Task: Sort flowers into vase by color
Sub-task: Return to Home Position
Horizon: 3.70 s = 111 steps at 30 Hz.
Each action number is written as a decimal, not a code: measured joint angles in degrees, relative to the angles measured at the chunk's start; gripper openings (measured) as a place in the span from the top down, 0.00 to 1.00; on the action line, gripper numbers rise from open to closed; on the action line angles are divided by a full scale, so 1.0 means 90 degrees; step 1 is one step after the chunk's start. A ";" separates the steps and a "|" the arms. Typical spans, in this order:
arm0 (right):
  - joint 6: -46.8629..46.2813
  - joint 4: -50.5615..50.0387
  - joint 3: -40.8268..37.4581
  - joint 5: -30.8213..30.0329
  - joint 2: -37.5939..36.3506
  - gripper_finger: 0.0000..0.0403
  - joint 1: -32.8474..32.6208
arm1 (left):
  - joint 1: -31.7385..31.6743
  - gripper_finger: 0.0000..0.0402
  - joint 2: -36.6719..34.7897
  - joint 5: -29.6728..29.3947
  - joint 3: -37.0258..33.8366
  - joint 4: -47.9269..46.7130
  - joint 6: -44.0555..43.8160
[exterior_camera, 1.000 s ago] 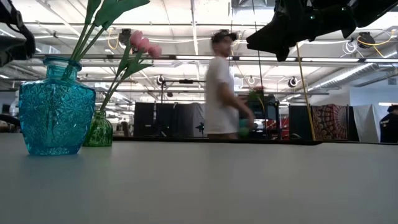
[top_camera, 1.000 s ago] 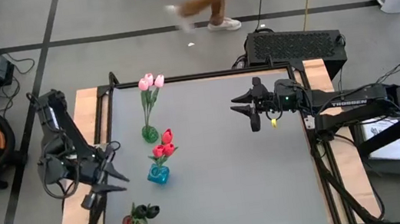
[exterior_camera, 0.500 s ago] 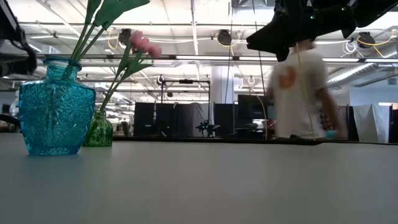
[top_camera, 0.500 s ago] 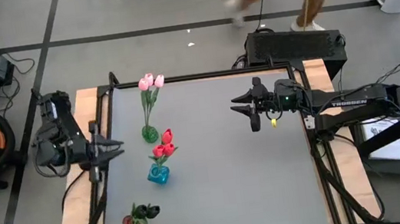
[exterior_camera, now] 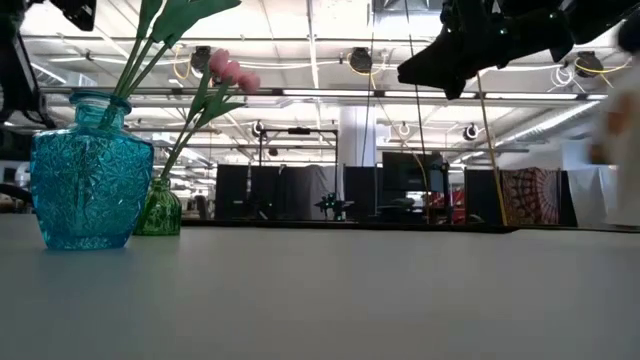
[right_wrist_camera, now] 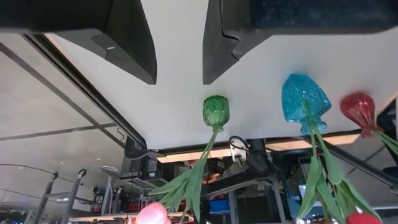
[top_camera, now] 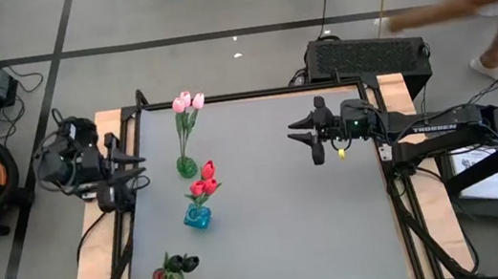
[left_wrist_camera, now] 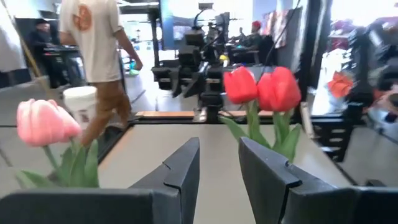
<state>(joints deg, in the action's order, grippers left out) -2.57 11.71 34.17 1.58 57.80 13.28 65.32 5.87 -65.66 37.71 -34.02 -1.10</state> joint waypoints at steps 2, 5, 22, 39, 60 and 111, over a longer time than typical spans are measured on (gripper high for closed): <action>0.0058 -0.0022 0.0000 0.0000 0.0000 0.70 0.0000 | 0.0000 0.70 -0.0096 0.0197 0.0000 -0.0038 0.0002; 0.0198 -0.0027 0.0000 -0.0001 0.0000 0.70 0.0000 | 0.0000 0.70 -0.0183 0.0532 0.0000 -0.0202 0.0002; -0.0217 0.1390 -0.1271 0.0000 0.0002 0.70 0.0071 | 0.0000 0.71 -0.0257 0.1512 -0.0180 0.0086 0.0003; -0.0811 0.3390 -0.2708 0.0027 0.0002 0.70 0.0066 | 0.0001 0.71 0.0071 0.2271 -0.1303 0.2171 0.0003; -0.0808 0.3163 -0.2710 -0.0009 0.0002 0.70 0.0066 | 0.0001 0.71 0.0066 0.2480 -0.2857 0.3015 -0.1005; -0.1976 0.2360 -0.3708 -0.0668 0.0010 0.70 0.0066 | 0.0000 0.71 0.0066 0.2003 -0.3512 0.2336 -0.1665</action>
<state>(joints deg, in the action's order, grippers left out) -20.35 32.95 0.80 -4.43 57.89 13.87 65.32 6.46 -47.64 6.11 -12.99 -16.08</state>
